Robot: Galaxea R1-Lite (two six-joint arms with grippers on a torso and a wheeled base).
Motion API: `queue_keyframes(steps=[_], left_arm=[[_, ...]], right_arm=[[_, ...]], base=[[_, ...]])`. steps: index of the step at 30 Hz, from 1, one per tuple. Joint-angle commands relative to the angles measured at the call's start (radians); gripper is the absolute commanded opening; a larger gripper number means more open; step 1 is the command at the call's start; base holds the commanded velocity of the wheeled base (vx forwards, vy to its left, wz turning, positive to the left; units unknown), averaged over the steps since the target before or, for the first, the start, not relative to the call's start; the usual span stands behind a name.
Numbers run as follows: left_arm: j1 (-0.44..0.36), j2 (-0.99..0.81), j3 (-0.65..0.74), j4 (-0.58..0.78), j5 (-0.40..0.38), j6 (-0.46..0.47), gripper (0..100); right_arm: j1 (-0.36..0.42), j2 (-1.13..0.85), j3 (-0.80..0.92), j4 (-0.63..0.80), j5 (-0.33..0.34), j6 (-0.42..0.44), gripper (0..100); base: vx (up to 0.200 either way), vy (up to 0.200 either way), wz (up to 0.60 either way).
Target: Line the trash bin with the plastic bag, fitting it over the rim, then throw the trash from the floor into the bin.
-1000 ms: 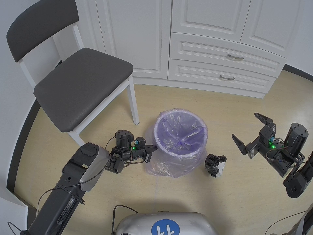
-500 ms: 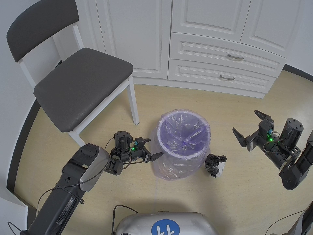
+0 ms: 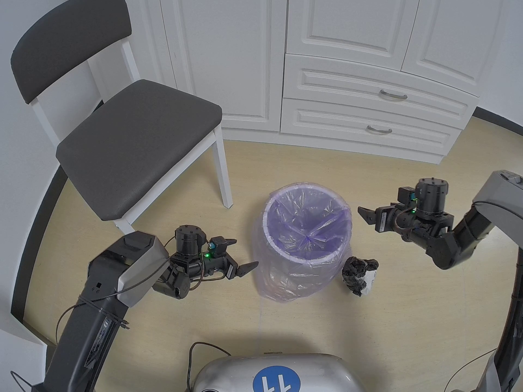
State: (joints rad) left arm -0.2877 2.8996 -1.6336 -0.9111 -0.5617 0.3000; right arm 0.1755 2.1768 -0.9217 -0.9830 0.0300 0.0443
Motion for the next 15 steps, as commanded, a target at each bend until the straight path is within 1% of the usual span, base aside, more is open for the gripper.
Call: queue_keyframes(steps=[1, 2, 3, 5, 9, 11, 12, 15], left_arm=[[0.001, -0.168, 0.248, -0.091, 0.148, 0.001, 100], [-0.001, -0.171, 0.259, -0.098, 0.164, -0.001, 100], [-0.004, -0.192, 0.324, -0.161, 0.243, -0.016, 100], [-0.002, -0.212, 0.396, -0.233, 0.272, -0.042, 100], [0.002, -0.244, 0.523, -0.359, 0.276, -0.087, 100], [0.005, -0.252, 0.568, -0.407, 0.278, -0.087, 100], [0.005, -0.252, 0.568, -0.407, 0.278, -0.087, 100], [0.008, -0.249, 0.63, -0.493, 0.278, -0.09, 100]], right_arm=[[0.013, 0.242, -0.299, 0.244, -0.076, 0.19, 100], [0.013, 0.25, -0.312, 0.253, -0.084, 0.197, 100], [0.013, 0.29, -0.385, 0.305, -0.116, 0.232, 100], [0.015, 0.322, -0.45, 0.351, -0.131, 0.273, 100], [0.016, 0.356, -0.539, 0.432, -0.133, 0.344, 100], [0.015, 0.374, -0.571, 0.466, -0.133, 0.355, 100], [0.015, 0.374, -0.571, 0.466, -0.133, 0.355, 100], [0.004, 0.409, -0.617, 0.481, -0.133, 0.362, 100]], base=[[0.0, 0.0, 0.0], [0.0, 0.0, 0.0], [0.0, 0.0, 0.0], [0.0, 0.0, 0.0], [0.0, 0.0, 0.0], [0.0, 0.0, 0.0], [0.0, 0.0, 0.0], [0.0, 0.0, 0.0]])
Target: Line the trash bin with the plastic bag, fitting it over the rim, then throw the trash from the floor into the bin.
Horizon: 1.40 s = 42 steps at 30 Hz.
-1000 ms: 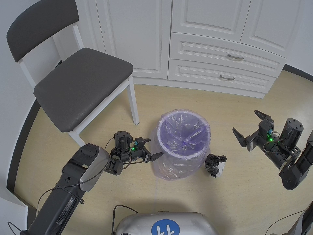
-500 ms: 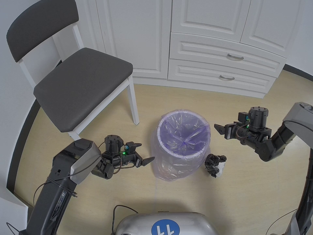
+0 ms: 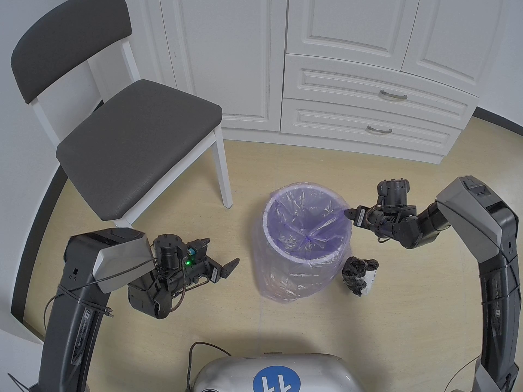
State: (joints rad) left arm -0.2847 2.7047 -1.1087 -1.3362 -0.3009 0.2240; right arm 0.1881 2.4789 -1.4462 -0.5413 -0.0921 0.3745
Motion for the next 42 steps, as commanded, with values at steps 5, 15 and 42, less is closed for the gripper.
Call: queue_keyframes(steps=[5, 15, 42], left_arm=[[0.009, -0.046, 0.138, -0.117, 0.014, -0.015, 100], [0.024, -0.023, 0.156, -0.175, 0.009, -0.029, 100], [0.03, -0.011, 0.188, -0.195, 0.006, -0.028, 100]], right_arm=[[-0.015, 0.11, -0.102, 0.046, -0.006, 0.061, 100], [-0.002, 0.018, -0.077, 0.089, 0.046, 0.142, 100], [-0.073, 0.124, -0.126, 0.141, 0.14, 0.142, 100]], base=[[0.0, 0.0, 0.0], [0.0, 0.0, 0.0], [0.0, 0.0, 0.0]])
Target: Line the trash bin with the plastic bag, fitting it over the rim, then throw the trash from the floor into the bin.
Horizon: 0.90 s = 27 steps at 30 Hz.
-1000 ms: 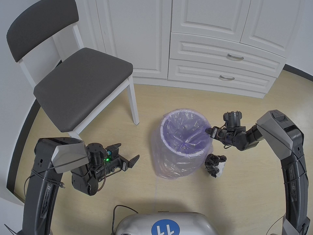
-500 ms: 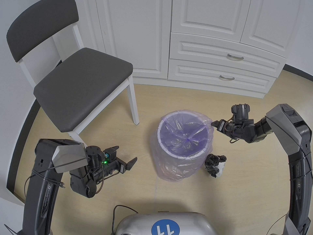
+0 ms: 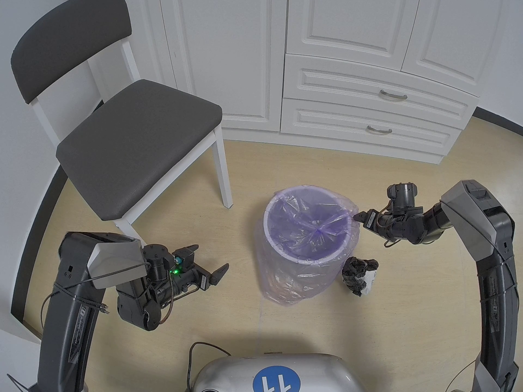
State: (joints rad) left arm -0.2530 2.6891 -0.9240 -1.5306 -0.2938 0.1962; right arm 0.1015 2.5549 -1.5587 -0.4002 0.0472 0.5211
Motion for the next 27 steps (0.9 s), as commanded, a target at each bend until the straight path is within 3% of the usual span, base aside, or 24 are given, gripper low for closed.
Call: queue_keyframes(steps=[1, 17, 27], left_arm=[[-0.002, 0.006, 0.004, 0.0, -0.001, 0.0, 100], [0.0, 0.024, 0.002, 0.0, -0.001, 0.0, 100], [0.001, -0.005, 0.017, -0.002, 0.001, -0.001, 100]], right_arm=[[0.02, 0.056, -0.017, 0.003, 0.0, -0.004, 100], [0.133, 0.054, -0.009, 0.014, -0.027, 0.005, 100], [0.121, -0.059, 0.065, 0.011, -0.064, -0.027, 100]], base=[[0.0, 0.0, 0.0], [0.0, 0.0, 0.0], [0.0, 0.0, 0.0]])
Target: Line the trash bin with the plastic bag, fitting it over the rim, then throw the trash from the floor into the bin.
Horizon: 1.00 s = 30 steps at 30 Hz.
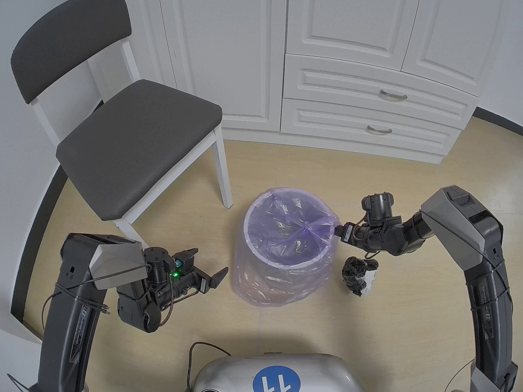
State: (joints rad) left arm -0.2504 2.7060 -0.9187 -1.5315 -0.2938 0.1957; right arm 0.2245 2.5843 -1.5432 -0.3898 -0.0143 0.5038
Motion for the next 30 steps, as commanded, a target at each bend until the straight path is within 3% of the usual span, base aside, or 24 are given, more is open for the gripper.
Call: queue_keyframes(steps=[1, 8, 14, 17, 25, 26, 30], left_arm=[[-0.003, -0.029, 0.017, -0.001, 0.001, 0.001, 100], [-0.007, -0.078, 0.07, -0.001, 0.001, 0.002, 100], [-0.072, -0.186, 0.107, 0.002, 0.005, -0.002, 100], [-0.138, -0.218, 0.069, 0.03, 0.01, -0.004, 100], [-0.253, -0.242, -0.232, 0.333, 0.093, -0.006, 100], [-0.271, -0.245, -0.289, 0.404, 0.11, -0.004, 0], [-0.316, -0.239, -0.466, 0.617, 0.167, -0.002, 0]], right_arm=[[-0.002, -0.113, 0.066, 0.0, -0.003, -0.014, 100], [0.03, -0.239, 0.16, -0.003, -0.003, -0.031, 100], [0.082, -0.334, 0.232, -0.004, -0.004, -0.042, 100], [0.082, -0.403, 0.275, -0.004, -0.004, -0.054, 100], [0.067, -0.589, 0.376, -0.009, -0.007, -0.116, 100], [0.061, -0.615, 0.399, -0.017, -0.007, -0.136, 100], [0.035, -0.681, 0.489, -0.092, -0.007, -0.228, 100]], base=[[0.0, 0.0, 0.0], [0.0, 0.0, 0.0], [0.0, 0.0, 0.0], [0.0, 0.0, 0.0], [0.0, 0.0, 0.0], [0.0, 0.0, 0.0], [0.0, 0.0, 0.0]])
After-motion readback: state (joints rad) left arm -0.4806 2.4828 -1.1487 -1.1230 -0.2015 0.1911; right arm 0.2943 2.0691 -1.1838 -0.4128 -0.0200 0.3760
